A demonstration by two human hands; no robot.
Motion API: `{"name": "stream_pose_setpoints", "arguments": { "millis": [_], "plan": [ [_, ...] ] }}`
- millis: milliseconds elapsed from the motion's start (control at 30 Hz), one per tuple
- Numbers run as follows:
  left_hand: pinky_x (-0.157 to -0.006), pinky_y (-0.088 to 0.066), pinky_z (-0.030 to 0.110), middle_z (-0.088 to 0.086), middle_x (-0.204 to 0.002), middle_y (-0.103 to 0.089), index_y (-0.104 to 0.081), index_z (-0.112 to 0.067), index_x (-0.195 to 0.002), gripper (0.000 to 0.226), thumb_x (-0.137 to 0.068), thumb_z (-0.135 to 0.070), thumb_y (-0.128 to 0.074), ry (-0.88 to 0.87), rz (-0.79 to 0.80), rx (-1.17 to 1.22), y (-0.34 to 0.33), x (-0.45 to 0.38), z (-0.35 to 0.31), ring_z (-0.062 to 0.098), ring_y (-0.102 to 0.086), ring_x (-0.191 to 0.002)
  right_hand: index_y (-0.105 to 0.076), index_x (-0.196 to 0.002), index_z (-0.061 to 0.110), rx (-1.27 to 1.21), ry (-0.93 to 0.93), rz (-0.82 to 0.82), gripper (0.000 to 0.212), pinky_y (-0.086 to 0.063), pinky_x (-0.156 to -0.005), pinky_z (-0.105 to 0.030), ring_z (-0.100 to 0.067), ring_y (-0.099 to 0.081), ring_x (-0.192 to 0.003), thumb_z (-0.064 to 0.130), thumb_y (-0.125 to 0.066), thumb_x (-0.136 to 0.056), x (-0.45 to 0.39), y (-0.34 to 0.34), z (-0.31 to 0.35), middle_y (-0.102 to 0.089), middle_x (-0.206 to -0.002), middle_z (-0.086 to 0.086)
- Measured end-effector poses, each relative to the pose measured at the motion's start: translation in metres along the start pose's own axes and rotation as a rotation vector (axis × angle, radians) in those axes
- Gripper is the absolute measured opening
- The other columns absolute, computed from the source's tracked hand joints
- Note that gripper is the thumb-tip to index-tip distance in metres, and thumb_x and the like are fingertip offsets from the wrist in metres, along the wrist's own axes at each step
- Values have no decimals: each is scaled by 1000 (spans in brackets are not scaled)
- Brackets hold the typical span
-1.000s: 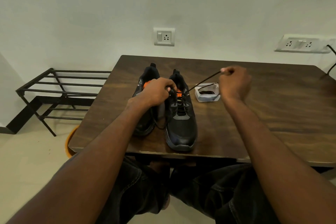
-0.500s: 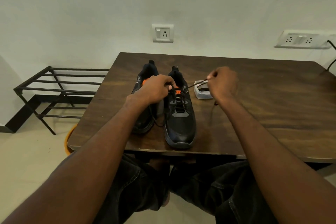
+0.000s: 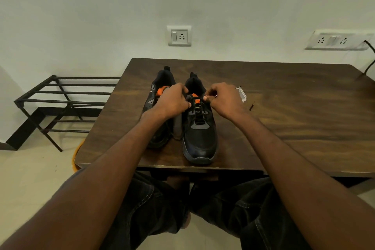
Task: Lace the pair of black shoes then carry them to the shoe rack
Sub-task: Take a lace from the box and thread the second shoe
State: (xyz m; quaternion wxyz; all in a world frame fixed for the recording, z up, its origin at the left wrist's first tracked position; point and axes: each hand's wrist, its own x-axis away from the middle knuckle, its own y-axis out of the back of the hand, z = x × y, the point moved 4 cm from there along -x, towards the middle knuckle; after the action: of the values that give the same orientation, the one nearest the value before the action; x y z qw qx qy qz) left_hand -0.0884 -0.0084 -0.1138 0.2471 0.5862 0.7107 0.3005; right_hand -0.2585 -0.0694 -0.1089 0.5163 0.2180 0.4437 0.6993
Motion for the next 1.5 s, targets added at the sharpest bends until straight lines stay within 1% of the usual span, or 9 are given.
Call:
{"name": "stream_pose_setpoints", "arguments": {
  "millis": [267, 367, 600, 733, 833, 933, 1167, 1367, 1500],
  "plan": [
    [-85, -62, 42, 6, -90, -70, -57, -25, -93, 27, -92, -1, -69, 23, -46, -31, 8, -3, 3, 19, -72, -86, -77, -84, 3, -200, -289, -29, 24, -53, -72, -27, -20, -76, -84, 18, -65, -98, 0, 7, -15, -79, -81, -7],
    [-86, -62, 43, 6, -90, -70, -60, -21, -91, 22, -92, 0, -68, 43, -34, -36, 9, -1, 3, 20, -71, -86, -75, -77, 8, -175, -294, -1, 25, -62, -81, -40, -22, -77, -77, 19, -64, -97, -1, 4, -15, -77, -74, -6],
    [-61, -61, 29, 8, -88, -75, -62, -18, -101, 4, -100, -15, -64, 97, 45, 91, 22, 6, 1, 17, -77, -75, -71, -107, 1, -518, -319, 287, 17, -48, -53, -27, -21, -71, -65, 9, -57, -105, 21, 19, 7, -76, -78, -11],
    [-71, -62, 33, 11, -92, -78, -73, -9, -100, 45, -106, -48, -51, 160, 154, 339, 19, 15, -11, 19, -77, -77, -70, -121, 10, -710, -171, 416, 24, -59, -66, -30, -22, -75, -76, 2, -55, -105, 38, 21, 34, -78, -94, -15],
    [-79, -63, 38, 13, -89, -79, -76, -6, -101, 55, -102, -56, -53, 231, 182, 477, 17, 17, -14, 22, -76, -76, -72, -123, 23, -531, -9, 425, 29, -63, -74, -35, -21, -77, -82, 7, -66, -99, 44, 14, 46, -79, -98, -10],
    [-81, -64, 39, 12, -90, -79, -77, -6, -105, 36, -101, -40, -65, 251, 165, 493, 18, 16, -10, 20, -75, -78, -77, -113, 32, -212, 76, 318, 22, -60, -78, -31, -15, -71, -89, 28, -79, -92, 41, 1, 51, -75, -99, 4],
    [-69, -64, 36, 12, -86, -78, -73, 0, -104, 28, -104, -26, -62, 144, 65, 401, 25, 16, -11, 25, -76, -77, -55, -112, 18, 36, -11, -6, 36, -49, -70, -36, -19, -59, -85, 36, -76, -90, 46, -16, 62, -64, -95, 1],
    [-47, -41, 21, 1, -64, -65, -72, -8, -94, 35, -103, -40, -61, 155, 15, 429, 35, 13, -10, 9, -57, -52, -61, -113, 2, -737, -139, 316, 27, -54, -57, -23, -11, -66, -63, 2, -76, -90, 45, 4, 65, -70, -82, -2],
    [-49, -36, 23, -4, -54, -46, -74, -8, -98, 28, -103, -32, -62, 139, 93, 680, 36, 10, -13, 10, -41, -45, -69, -108, 1, -593, 65, 328, 13, -41, -43, -21, -7, -46, -47, 9, -70, -98, 44, 35, 62, -56, -62, 0]
  ]
}}
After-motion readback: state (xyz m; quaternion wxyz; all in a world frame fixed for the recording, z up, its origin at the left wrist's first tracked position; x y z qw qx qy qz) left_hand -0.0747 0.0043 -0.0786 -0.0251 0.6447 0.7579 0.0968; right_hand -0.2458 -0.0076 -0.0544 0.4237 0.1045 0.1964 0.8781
